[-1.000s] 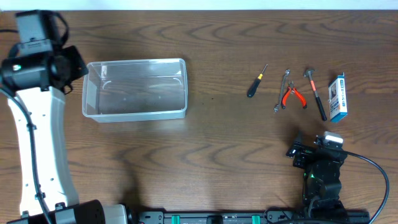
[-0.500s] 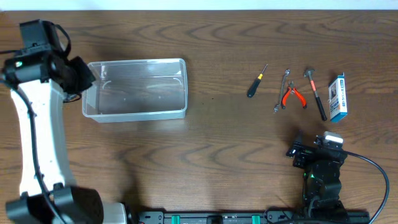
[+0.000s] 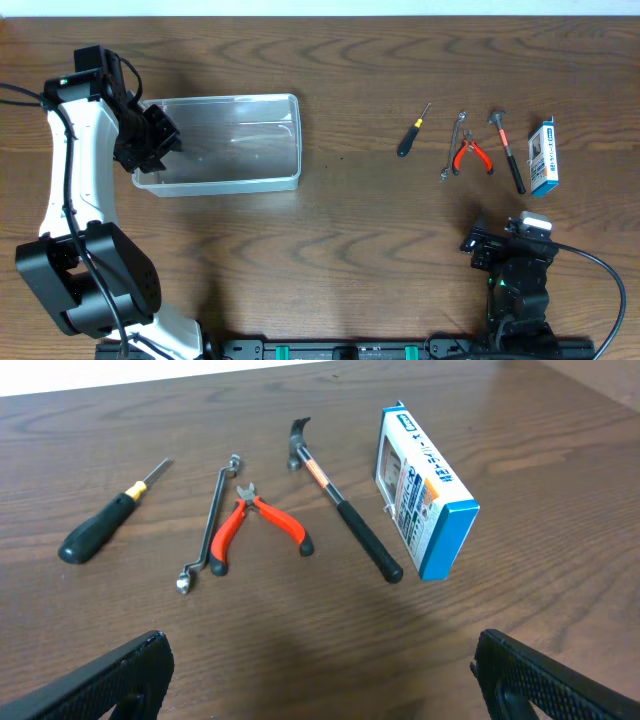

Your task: Pack container

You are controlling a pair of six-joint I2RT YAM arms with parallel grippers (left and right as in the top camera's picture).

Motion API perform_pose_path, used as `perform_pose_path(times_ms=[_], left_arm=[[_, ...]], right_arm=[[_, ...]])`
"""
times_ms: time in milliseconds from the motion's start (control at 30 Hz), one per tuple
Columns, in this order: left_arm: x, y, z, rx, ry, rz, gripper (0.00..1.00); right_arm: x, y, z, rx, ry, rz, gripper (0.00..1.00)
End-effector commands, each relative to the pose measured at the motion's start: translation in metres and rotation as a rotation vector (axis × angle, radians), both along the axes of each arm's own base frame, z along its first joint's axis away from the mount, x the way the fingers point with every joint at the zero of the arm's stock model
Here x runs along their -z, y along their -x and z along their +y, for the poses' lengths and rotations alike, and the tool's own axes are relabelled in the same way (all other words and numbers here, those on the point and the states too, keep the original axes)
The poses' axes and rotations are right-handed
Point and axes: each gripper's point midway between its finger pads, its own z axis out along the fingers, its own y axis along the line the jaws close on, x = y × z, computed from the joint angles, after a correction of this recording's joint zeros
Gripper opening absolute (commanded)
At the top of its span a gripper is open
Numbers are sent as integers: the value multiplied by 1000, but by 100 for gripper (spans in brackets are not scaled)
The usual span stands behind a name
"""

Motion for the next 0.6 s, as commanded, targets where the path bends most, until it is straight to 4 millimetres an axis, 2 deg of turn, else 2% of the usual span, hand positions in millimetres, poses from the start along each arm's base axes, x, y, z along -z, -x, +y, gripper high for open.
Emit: perform_pose_path(times_ms=[0, 233, 567], left_arm=[[2, 5, -5, -71, 45, 37, 38], [2, 28, -10, -151, 72, 148, 42], [14, 30, -1, -249, 24, 174, 42]], right_arm=[[1, 0, 2, -1, -11, -1, 99], [1, 0, 2, -1, -11, -1, 99], [1, 0, 1, -1, -11, -1, 99]])
